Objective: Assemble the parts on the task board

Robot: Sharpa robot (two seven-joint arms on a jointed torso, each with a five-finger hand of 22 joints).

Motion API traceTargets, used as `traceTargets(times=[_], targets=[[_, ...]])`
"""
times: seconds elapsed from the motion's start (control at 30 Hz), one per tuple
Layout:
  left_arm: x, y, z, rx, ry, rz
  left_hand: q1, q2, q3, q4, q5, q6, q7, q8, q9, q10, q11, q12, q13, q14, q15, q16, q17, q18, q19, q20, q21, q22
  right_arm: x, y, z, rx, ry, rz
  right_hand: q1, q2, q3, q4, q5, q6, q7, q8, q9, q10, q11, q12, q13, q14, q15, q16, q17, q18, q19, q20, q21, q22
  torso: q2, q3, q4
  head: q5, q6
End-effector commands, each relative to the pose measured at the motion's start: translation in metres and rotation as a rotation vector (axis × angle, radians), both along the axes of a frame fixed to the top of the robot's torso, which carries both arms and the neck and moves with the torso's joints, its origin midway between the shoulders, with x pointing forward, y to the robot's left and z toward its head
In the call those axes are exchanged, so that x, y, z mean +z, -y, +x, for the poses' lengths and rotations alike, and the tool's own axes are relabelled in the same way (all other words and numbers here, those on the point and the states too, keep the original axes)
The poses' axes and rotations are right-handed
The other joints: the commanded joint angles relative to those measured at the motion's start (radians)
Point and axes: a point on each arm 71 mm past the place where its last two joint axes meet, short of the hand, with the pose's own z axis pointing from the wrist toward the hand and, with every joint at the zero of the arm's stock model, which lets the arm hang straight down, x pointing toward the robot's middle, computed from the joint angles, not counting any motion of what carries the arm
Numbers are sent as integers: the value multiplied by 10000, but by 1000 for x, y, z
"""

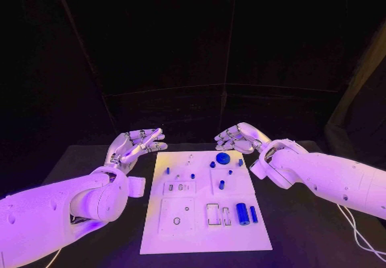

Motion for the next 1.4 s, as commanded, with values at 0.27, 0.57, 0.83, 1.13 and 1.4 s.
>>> traceTargets(times=[0.27,0.57,0.83,1.13,1.4], targets=[[5,16,-10,-1119,22,-244,16,92,-10,-97,-26,118,5,-73,-6,92,3,-59,8,10,14,-70,15,127,60,9,-5,-35,4,-15,10,-86,1056,-5360,-250,-319,77,-206,-85,1006,-516,-327,-6,1350,-598,-367,31,2940,-903,2480,1745,178,1560,-957,3342,1879,703,-57,223,-226,136],[7,18,-14,-1272,-47,-303,15,103,-16,-106,-26,124,9,-83,-7,99,5,-70,7,0,17,-89,15,125,57,11,-17,-45,8,-18,14,-291,1471,-6798,-450,-473,210,-181,-166,867,-517,-419,-7,772,-582,-350,39,2843,-864,4677,3107,39,1748,-913,5437,3791,925,-82,302,-331,178],[6,18,-13,-1303,-94,-300,5,112,-29,-117,-27,127,23,-100,-10,100,14,-90,5,-9,22,-113,16,124,53,13,-33,-57,8,-24,12,-59,1563,-6985,-582,-485,466,-174,-74,826,-555,-413,-4,677,-561,-359,28,2834,-847,7527,5681,-430,2830,-858,7944,7204,1017,-72,339,-323,184],[6,18,-12,-1311,-147,-284,-7,128,-40,-122,-26,125,38,-118,-12,97,24,-109,2,-14,27,-132,18,123,51,17,-48,-69,7,-27,13,132,1424,-7137,-516,-260,996,-207,-167,857,-552,-419,-9,779,-563,-366,9,2793,-833,9044,7160,-629,3273,-826,8918,8610,1079,-74,357,-311,165],[5,17,-11,-1306,-193,-262,-3,158,-43,-143,-23,120,55,-145,-16,87,37,-140,-1,-16,35,-158,23,122,52,22,-66,-85,5,-29,14,190,1257,-7258,-571,-317,1642,-203,-246,891,-532,-432,-16,728,-538,-371,-4,2678,-793,9554,7528,-665,3267,-783,9212,8953,1099,-67,361,-314,115]])
